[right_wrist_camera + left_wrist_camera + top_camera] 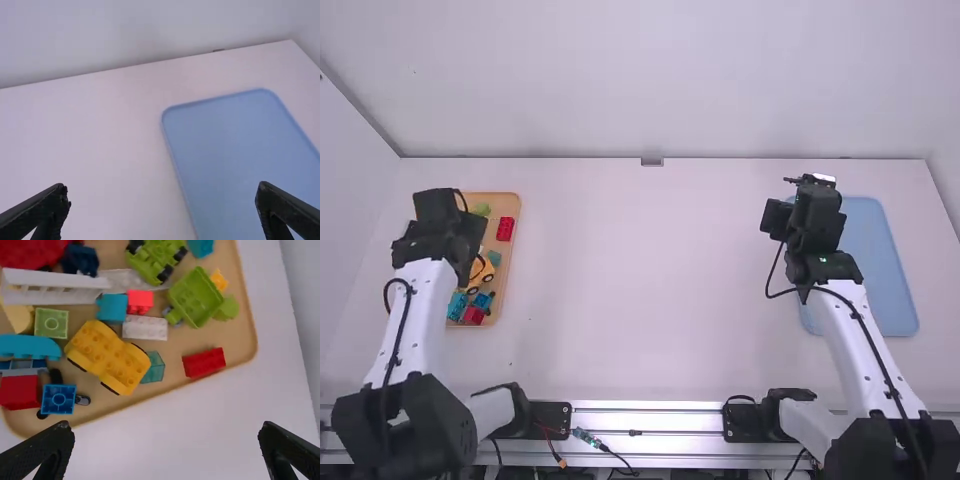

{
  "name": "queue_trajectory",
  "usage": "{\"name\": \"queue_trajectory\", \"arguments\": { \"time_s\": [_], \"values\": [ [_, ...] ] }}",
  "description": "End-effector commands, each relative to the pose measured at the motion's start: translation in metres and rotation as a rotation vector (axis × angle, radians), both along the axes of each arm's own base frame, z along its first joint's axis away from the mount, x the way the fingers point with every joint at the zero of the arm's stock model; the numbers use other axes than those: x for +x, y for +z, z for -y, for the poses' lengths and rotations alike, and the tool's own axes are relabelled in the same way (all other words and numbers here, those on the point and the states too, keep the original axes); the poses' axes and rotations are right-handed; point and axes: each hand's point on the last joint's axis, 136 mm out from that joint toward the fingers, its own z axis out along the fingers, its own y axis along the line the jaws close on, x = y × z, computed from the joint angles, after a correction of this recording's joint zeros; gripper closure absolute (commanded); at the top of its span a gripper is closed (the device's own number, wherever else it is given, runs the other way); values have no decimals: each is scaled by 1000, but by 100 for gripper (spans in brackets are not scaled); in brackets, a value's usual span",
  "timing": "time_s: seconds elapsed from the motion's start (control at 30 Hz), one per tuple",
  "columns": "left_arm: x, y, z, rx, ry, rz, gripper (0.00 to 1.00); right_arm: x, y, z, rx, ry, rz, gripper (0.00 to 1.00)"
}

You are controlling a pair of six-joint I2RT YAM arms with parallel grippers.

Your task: Assemble lego blocks to make yellow taxi

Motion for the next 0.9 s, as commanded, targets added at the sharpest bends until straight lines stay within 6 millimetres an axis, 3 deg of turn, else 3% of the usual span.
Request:
{"name": "queue_trajectory", "arguments": {
  "time_s": [0.0, 0.07, 0.37, 0.57, 0.73, 0.87],
  "values": [
    [4, -8, -6, -136, 82, 28, 1, 4, 10, -2, 6, 5, 25, 2],
    [4, -25, -21, -229, 201, 19, 1, 4, 10, -2, 7, 5, 24, 1],
    [26, -70, -41, -477, 399, -1, 1, 4, 10, -2, 6, 6, 24, 1],
    [43, -93, -39, -608, 496, -20, 0, 4, 9, -2, 3, 7, 18, 1],
    [37, -108, -25, -684, 562, -55, 9, 3, 8, -2, 3, 6, 13, 1],
    [30, -120, -27, -676, 619, -56, 9, 3, 8, -2, 4, 6, 13, 1]
  ]
}}
